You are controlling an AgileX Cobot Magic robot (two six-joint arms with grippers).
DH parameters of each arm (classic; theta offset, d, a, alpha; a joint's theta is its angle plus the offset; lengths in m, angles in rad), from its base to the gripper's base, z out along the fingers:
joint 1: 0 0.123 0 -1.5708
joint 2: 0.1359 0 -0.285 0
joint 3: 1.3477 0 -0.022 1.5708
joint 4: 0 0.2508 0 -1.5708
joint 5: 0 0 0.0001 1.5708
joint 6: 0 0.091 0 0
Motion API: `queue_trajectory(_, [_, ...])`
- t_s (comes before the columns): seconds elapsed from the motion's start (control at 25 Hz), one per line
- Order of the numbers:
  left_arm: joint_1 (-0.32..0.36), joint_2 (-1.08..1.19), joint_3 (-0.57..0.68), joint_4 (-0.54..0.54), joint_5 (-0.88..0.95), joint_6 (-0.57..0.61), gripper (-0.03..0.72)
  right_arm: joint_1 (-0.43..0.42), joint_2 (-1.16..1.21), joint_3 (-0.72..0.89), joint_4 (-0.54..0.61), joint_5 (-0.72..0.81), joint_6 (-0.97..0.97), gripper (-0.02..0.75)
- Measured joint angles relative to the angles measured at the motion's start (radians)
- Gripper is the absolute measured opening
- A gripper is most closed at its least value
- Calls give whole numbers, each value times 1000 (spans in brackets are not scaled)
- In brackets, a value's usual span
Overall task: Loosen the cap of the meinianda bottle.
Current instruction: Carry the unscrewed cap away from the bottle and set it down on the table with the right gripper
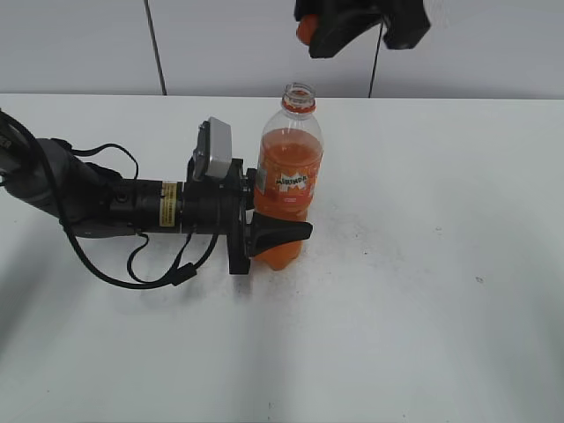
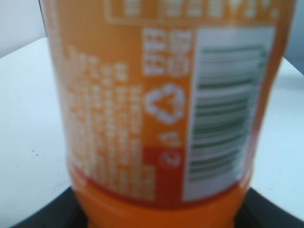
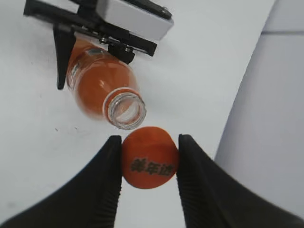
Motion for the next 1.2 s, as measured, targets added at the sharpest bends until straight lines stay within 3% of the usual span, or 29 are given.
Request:
queue_trajectory(0.2, [0,0,0,-1,0,-1,384,0,0,0,-107,1,530,272])
queue_trajectory(0.48, [0,0,0,-2,1,-1,384,-14,0,0,-188,1,930,272])
queue_trajectory(0.64, [0,0,0,-2,1,-1,384,-92,0,0,-175,1,1128,272])
queue_trajectory(0.88, [0,0,0,-2,1,-1,384,-262,0,0,-74,3,1280,272])
queue_trajectory(1.2, [0,0,0,-2,1,-1,384,-420,0,136,-60,2,1325,272])
